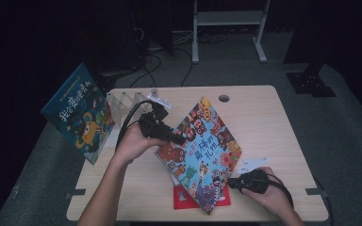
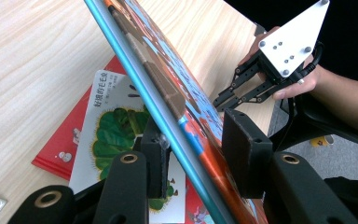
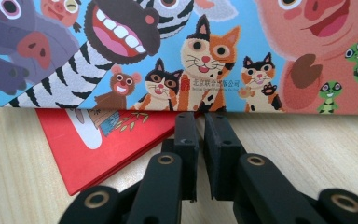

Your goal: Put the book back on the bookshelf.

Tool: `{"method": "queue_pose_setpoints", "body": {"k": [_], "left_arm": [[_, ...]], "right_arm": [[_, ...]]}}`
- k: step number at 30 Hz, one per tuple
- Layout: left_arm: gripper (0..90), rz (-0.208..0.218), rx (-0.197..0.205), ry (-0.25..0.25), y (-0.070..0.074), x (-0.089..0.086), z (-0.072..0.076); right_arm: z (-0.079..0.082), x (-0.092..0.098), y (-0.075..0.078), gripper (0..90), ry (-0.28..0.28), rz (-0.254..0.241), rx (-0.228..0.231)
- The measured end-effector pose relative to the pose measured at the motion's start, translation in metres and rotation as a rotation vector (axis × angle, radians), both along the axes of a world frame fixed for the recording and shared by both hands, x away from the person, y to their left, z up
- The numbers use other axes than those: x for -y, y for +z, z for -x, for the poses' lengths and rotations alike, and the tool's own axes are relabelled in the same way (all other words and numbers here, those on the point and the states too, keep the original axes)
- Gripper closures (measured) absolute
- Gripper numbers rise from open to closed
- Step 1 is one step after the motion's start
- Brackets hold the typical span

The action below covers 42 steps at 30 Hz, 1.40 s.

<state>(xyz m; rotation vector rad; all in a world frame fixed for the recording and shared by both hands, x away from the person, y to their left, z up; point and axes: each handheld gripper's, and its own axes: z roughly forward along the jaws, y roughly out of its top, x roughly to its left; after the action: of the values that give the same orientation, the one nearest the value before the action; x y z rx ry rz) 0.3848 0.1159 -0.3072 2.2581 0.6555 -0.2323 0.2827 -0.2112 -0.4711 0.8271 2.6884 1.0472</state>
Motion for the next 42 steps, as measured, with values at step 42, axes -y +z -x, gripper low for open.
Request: {"method": "queue_pose_setpoints", "body": {"k": [42], "left_arm": [[78.4,-0.09,-0.073,0.019,0.043,-0.006,-0.009]], "right_arm": [[-0.027,0.044,0.001,56.6,-0.211,-0.107,0.108]]}}
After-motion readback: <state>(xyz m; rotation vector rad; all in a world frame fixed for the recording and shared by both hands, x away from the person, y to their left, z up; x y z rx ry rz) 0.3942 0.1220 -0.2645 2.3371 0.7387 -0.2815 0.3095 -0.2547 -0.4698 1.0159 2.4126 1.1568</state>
